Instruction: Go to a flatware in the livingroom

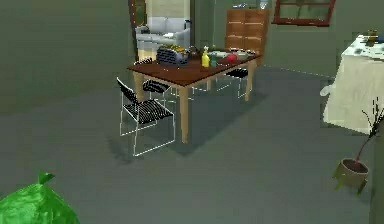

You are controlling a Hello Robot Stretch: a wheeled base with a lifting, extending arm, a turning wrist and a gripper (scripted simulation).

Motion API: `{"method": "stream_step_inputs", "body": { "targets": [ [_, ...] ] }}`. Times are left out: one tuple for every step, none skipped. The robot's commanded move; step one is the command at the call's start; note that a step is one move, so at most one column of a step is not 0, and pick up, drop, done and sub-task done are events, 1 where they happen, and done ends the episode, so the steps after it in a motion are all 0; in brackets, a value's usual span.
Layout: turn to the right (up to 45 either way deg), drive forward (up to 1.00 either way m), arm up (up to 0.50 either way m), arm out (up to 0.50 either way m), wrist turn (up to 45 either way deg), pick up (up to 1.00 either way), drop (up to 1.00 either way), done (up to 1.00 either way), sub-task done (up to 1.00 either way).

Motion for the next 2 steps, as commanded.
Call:
{"method": "stream_step_inputs", "body": {
  "targets": [
    [36.0, 0.0, 0.0, 0.0, 0.0, 0.0, 0.0, 0.0, 0.0],
    [0.0, 0.3, 0.0, 0.0, 0.0, 0.0, 0.0, 0.0, 0.0]
  ]
}}
